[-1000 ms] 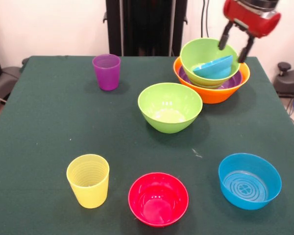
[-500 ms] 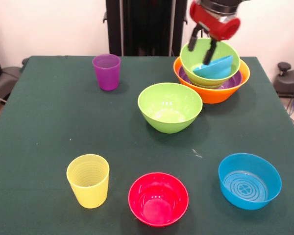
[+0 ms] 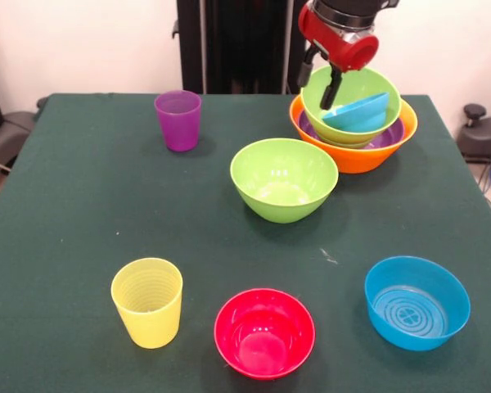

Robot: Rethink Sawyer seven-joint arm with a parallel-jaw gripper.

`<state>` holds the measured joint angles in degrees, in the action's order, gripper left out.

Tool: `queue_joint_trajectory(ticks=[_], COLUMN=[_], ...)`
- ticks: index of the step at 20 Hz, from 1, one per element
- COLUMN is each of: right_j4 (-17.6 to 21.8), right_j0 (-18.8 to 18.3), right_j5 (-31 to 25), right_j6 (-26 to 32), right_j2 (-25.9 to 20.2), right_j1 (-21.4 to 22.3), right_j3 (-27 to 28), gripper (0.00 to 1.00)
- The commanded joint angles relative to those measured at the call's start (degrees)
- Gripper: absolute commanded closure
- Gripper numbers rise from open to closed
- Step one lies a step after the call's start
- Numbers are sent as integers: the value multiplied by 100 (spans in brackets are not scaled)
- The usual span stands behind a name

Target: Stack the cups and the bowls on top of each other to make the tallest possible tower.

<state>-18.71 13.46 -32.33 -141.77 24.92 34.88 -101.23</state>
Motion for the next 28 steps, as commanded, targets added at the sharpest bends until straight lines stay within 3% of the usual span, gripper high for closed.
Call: queue_joint_trajectory(ticks=[1, 15, 28], right_j4=[307, 249, 238], right_j0=[-36, -59, -116], right_j5=[195, 616, 439], right_j6=[-167, -277, -345], right_j2=[-672, -787, -665], right_j1=[11, -75, -215], right_j3=[-316, -516, -201], gripper=[0, 0, 0])
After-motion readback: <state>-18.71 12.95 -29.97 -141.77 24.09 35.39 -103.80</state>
